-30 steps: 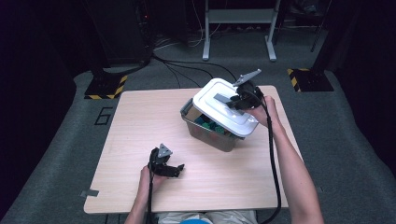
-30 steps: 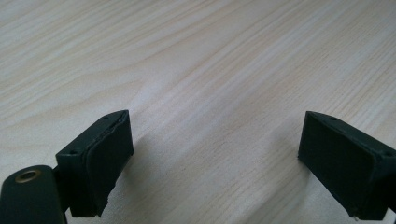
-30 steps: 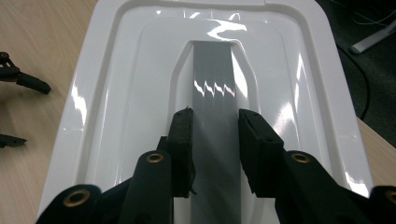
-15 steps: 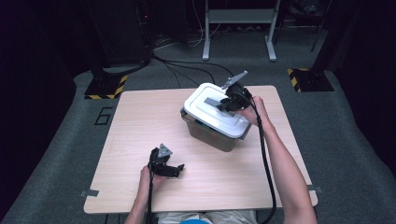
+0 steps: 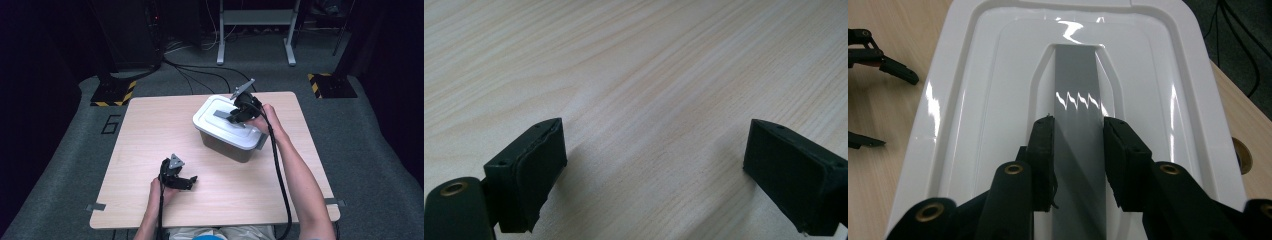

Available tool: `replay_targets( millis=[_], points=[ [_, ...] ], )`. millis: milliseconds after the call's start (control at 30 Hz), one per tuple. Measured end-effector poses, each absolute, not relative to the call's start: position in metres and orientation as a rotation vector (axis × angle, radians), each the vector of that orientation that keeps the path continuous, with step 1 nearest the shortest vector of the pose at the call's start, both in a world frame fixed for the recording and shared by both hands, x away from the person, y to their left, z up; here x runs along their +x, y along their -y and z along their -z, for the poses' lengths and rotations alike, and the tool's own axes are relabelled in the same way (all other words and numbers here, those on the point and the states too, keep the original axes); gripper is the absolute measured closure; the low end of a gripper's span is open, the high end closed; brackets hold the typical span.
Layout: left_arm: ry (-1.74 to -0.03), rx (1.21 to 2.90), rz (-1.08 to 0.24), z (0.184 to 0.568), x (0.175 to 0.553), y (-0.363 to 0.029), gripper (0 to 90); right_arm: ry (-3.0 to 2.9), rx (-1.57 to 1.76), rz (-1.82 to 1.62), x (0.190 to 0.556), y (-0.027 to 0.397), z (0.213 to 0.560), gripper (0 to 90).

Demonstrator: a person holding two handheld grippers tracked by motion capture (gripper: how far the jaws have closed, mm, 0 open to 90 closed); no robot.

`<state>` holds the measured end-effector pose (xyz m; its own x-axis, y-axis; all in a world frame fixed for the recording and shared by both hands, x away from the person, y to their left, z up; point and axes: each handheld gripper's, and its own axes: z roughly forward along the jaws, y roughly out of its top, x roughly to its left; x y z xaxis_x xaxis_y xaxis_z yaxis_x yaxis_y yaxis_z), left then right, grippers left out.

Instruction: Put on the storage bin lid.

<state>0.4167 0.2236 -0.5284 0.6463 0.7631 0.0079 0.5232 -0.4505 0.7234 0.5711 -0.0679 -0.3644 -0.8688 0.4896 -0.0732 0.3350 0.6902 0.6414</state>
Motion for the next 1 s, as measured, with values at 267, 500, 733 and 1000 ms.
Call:
replay_targets(
  millis=[267, 500, 733, 1000],
  points=[
    [-0.999, 2.152, -0.438, 0.5286, 0.4165, -0.2233, 9.8, -2.684, 0.651, -0.902, 0.5758, 0.0656, 0.3688, 66.6],
    [-0.996, 2.156, -0.439, 0.5285, 0.4166, -0.2235, 9.8, -2.665, 0.649, -0.930, 0.5762, 0.0647, 0.3708, 66.5],
    [-0.996, 2.156, -0.438, 0.5285, 0.4165, -0.2235, 9.8, -2.657, 0.654, -0.937, 0.5755, 0.0624, 0.3719, 66.5],
    [-0.999, 2.151, -0.439, 0.5286, 0.4163, -0.2233, 9.8, -2.652, 0.677, -0.944, 0.5731, 0.0686, 0.3722, 66.5]
  ],
)
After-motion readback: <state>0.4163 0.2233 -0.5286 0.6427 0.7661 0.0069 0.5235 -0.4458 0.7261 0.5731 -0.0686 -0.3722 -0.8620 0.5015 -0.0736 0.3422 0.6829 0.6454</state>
